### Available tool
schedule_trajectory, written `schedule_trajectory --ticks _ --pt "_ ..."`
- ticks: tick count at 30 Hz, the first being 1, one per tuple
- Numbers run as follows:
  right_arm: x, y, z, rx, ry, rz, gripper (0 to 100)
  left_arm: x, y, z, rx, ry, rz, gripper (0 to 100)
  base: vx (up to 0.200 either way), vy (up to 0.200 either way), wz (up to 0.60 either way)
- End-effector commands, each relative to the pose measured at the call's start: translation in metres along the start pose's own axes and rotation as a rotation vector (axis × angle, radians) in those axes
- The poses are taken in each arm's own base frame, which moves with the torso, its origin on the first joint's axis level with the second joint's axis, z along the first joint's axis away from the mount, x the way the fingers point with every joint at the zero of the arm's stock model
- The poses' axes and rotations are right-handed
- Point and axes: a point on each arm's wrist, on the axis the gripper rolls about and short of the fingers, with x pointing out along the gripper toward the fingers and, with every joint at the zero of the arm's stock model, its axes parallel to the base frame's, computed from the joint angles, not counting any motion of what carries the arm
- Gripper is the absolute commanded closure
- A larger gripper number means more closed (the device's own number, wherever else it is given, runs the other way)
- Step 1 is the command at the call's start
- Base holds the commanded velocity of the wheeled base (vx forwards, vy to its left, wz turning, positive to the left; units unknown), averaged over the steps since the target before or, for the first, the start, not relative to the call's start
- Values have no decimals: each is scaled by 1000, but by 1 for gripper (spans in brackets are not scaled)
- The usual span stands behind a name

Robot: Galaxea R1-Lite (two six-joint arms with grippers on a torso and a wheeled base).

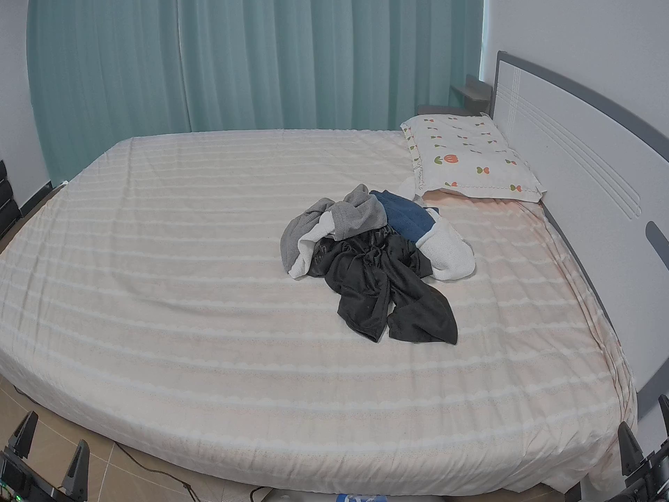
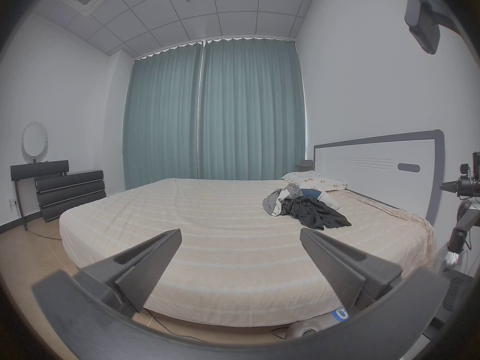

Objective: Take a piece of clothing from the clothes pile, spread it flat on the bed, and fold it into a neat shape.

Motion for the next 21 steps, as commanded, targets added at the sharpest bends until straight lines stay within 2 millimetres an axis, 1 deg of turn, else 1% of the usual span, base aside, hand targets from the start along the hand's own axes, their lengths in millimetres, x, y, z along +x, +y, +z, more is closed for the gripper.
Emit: schedule_trajectory --ticks 1,2,3,5,6,7,8,10,12,13,14,15,16,18,21 --pt "-7 0 43 68 -97 81 0 0 0 -5 0 0 1 0 0 0 0" --pt "-8 0 62 131 -99 109 0 0 0 -5 0 0 1 0 0 0 0" --pt "-2 1 69 187 -44 129 0 0 0 -5 0 0 1 0 0 0 0" --pt "15 1 75 208 73 142 0 0 0 -5 0 0 1 0 0 0 0" --pt "20 1 76 208 103 146 0 0 0 -5 0 0 1 0 0 0 0" --pt "39 3 79 217 195 160 0 0 0 -5 0 0 1 0 0 0 0" --pt "48 4 80 218 229 170 0 0 0 -5 0 0 1 0 0 0 0" --pt "73 9 84 212 293 201 0 0 0 -5 0 0 1 0 0 0 0" --pt "73 9 84 212 293 201 0 0 0 -5 0 0 1 0 0 0 0" --pt "117 19 86 205 366 230 0 0 0 -5 0 0 1 0 0 0 0" --pt "119 19 85 204 371 231 0 0 0 -5 0 0 1 0 0 0 0" --pt "147 26 78 210 430 235 0 0 0 -5 0 0 1 0 0 0 0" --pt "163 30 72 216 464 235 0 0 0 -5 0 0 1 0 0 0 0" --pt "194 41 61 224 508 245 0 0 0 -5 0 0 1 0 0 0 0" --pt "231 55 46 256 528 249 0 0 0 -5 0 0 1 0 0 0 0"
